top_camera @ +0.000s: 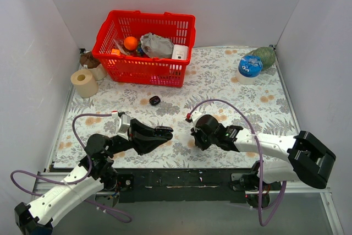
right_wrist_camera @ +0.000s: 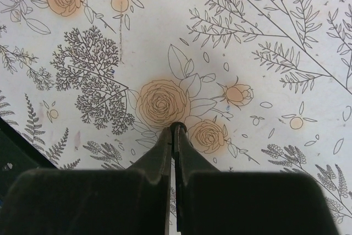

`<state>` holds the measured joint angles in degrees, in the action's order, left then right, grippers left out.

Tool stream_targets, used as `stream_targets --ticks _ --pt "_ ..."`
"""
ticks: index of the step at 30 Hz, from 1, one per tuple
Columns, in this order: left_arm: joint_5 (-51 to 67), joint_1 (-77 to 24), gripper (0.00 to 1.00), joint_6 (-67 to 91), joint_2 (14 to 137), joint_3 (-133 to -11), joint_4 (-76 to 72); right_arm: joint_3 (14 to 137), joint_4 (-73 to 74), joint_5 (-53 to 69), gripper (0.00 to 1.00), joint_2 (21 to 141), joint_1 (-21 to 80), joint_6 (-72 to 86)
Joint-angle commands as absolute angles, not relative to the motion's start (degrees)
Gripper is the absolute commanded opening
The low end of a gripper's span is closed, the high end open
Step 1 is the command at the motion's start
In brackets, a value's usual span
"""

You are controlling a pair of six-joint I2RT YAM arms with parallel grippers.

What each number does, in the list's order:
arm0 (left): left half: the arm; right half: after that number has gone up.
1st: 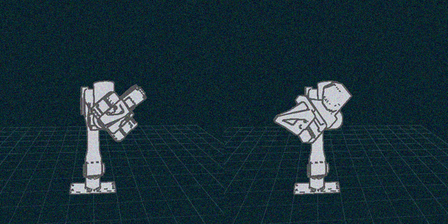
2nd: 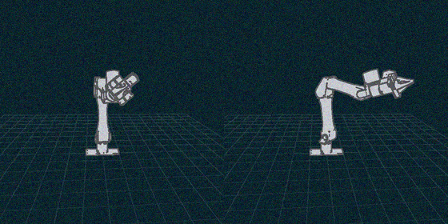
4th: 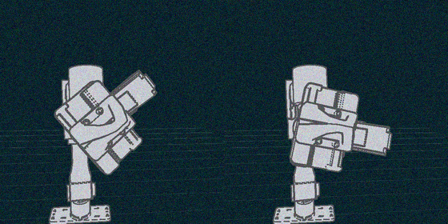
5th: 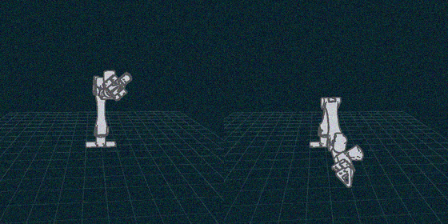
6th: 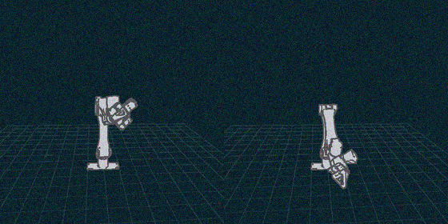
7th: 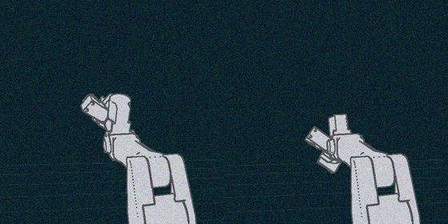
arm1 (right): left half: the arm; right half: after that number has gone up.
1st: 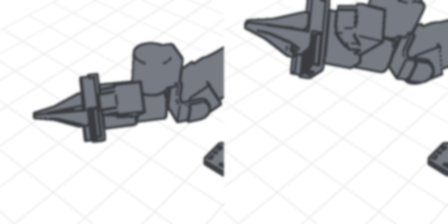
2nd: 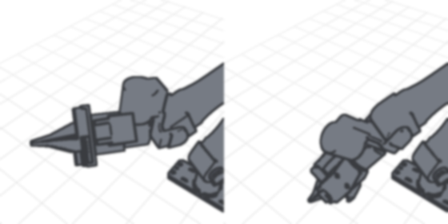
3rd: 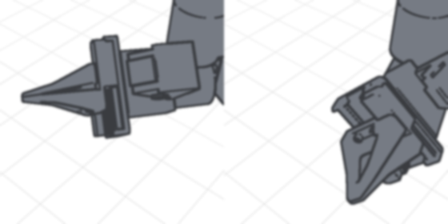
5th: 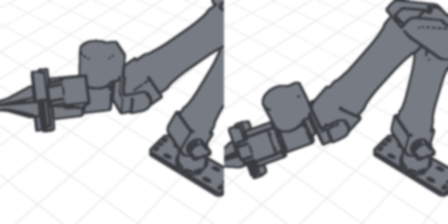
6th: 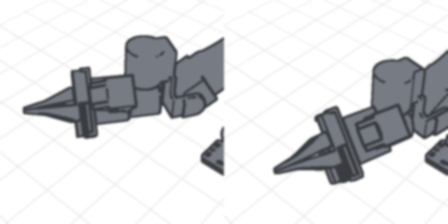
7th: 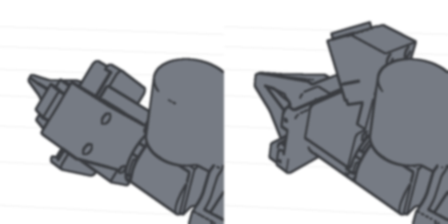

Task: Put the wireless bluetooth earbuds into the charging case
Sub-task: Pick up the earbud from the center of the board, then place the earbud in the charging case.

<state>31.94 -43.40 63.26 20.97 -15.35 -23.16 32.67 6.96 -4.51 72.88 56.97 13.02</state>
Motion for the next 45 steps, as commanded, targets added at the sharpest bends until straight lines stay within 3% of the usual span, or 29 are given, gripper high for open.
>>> stream_targets --ticks 1,6,10,17,22,34,45 --pt "31.3 -43.6 0.00 63.3 21.4 -15.7 -24.3 33.2 9.2 -6.4 0.01 70.4 56.5 12.0" --pt "30.2 -43.6 0.00 62.1 20.8 -16.4 -22.9 39.0 14.3 -4.8 0.01 61.3 56.4 13.1" --pt "28.1 -43.6 0.00 60.8 21.4 -17.0 -23.7 48.8 21.4 3.3 0.01 55.1 56.4 11.5" --pt "23.7 -43.6 0.00 58.1 25.6 -18.0 -29.3 65.6 32.4 14.2 0.01 50.2 56.4 9.2" --pt "26.7 -43.6 0.00 56.5 32.2 -20.6 -31.9 74.1 34.8 25.1 0.01 50.8 56.4 9.6" --pt "44.1 -43.5 0.00 60.0 45.3 -28.0 -36.3 76.8 32.4 31.5 0.01 56.1 56.4 8.4" --pt "47.1 -43.5 0.00 59.7 48.4 -30.2 -31.5 76.9 31.3 31.1 0.01 59.9 56.4 8.7"
